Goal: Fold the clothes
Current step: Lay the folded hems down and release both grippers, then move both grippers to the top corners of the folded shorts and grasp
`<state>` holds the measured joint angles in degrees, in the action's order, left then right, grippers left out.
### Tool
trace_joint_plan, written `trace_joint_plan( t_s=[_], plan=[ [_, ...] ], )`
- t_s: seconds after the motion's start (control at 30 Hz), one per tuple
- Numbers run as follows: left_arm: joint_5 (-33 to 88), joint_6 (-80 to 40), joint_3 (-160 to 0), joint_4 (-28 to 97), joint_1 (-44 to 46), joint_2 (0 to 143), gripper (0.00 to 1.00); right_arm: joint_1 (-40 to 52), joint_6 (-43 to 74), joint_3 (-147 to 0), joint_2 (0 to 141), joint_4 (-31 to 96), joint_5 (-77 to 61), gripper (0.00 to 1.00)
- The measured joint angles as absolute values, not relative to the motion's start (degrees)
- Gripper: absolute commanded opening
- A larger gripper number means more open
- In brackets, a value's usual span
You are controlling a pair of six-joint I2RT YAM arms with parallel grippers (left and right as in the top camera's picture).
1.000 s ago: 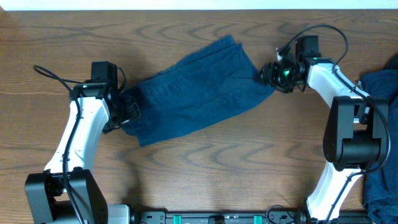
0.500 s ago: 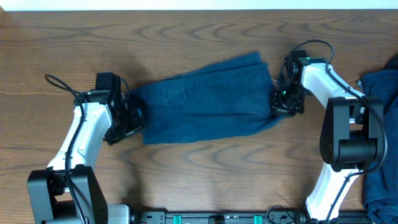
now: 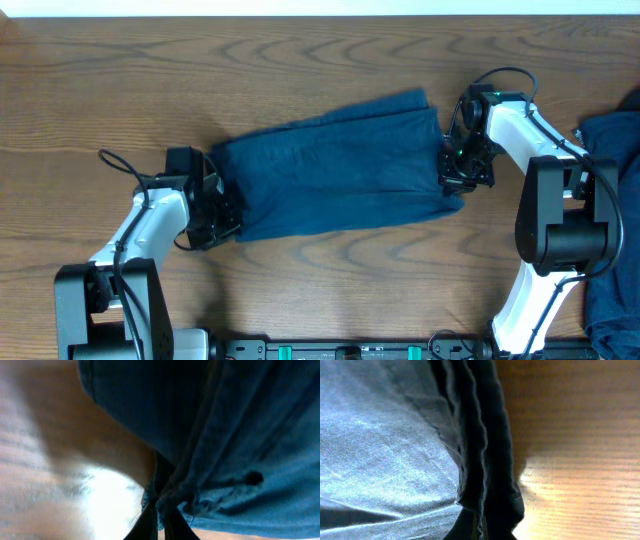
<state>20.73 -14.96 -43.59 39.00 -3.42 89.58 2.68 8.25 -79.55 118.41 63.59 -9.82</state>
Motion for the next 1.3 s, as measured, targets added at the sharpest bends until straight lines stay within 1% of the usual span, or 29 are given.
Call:
trace_joint_plan(
  t_s=[0.13,0.3,0.33,0.4,0.43,0.47,0.53,0.6,0.7,0.73,0.8,0.9,0.93,0.97,1.0,1.03,1.07,1.1,1.13,1.23,1.27,1.3],
  plan=[
    [19.29,-14.09,-44.29,43.44,-4.99,89.58,0.06,2.59,8.36,-79.55,118.41,66.28,-9.17,0.02],
    [18.41,-11.84,-48.1,48.47,-9.5,89.06,0.06,2.48,8.99,-79.55,118.41,70.96,-8.97,0.01],
    [18.37,-11.49,-48.88,49.12,-10.2,88.86,0.06,2.48,9.13,-79.55,118.41,71.96,-9.02,0.06],
    [16.27,-10.44,-50.5,49.8,-11.99,88.31,0.06,2.26,9.74,-79.55,118.41,73.38,-7.42,0.36],
    [15.62,-10.22,-51.16,50.06,-12.84,88.14,0.06,1.96,9.91,-79.55,118.41,73.36,-6.72,0.45],
    [14.92,-10.02,-51.86,50.3,-13.72,87.94,0.06,1.58,10.09,-79.55,118.41,72.97,-5.85,0.49],
    [14.15,-9.78,-52.95,50.59,-14.85,87.85,0.06,0.78,9.89,-79.55,118.41,71.37,-4.93,0.51],
    [13.93,-9.37,-53.58,50.57,-15.31,87.85,0.06,-0.19,8.62,-79.57,118.41,68.84,-5.74,0.5],
    [14.46,-8.97,-53.71,50.72,-15.33,87.85,0.08,-2.04,4.14,-79.77,118.37,63.64,-12.67,0.48],
    [14.74,-8.95,-53.71,50.78,-15.33,87.85,0.1,-2.52,3.2,-79.77,118.3,62.35,-14.74,0.47],
    [15.79,-8.62,-53.71,50.83,-15.33,87.85,0.22,-3.75,1.91,-79.79,117.95,58.06,-18.74,0.42],
    [18.39,-8.69,-53.71,50.46,-15.33,87.85,0.28,-5.65,1.87,-79.92,117.58,50.35,-22.76,0.34],
    [19.25,-8.67,-53.71,49.98,-15.33,87.85,0.29,-6.26,1.83,-79.94,117.47,47.88,-23.86,0.3],
    [19.88,-8.75,-53.71,49.25,-15.33,87.85,0.29,-6.74,1.85,-80.01,117.47,45.58,-24.58,0.25],
    [20.75,-8.73,-53.71,48.31,-15.33,87.85,0.26,-7.11,1.91,-80.07,117.43,43.46,-25.3,0.2],
    [21.61,-8.69,-53.71,47.33,-15.33,87.85,0.1,-7.33,2.07,-80.09,117.38,41.69,-26.09,0.15],
    [22.52,-8.97,-53.71,46.39,-15.31,87.85,0.06,-7.38,2.13,-80.12,117.34,40.23,-26.89,0.1],
    [23.42,-8.75,-53.71,45.63,-15.22,87.85,0.06,-7.27,2.2,-80.14,117.32,38.63,-28.16,0.06],
    [24.49,-8.73,-53.74,44.64,-15.07,87.85,0.06,-7.14,2.2,-80.14,117.3,37.74,-28.88,0.05],
    [26.83,-8.47,-53.74,41.67,-13.37,87.85,0.06,-5.48,2.48,-80.14,117.3,34.65,-30.55,0.05],
    [27.35,-8.14,-53.74,40.56,-12.14,87.85,0.06,-4.62,2.52,-80.14,117.27,34.26,-30.57,0.08],
    [27.86,-7.79,-53.74,39.9,-11.22,87.85,0.06,-3.68,3.07,-80.14,117.27,34.06,-30.0,0.15]
  ],
)
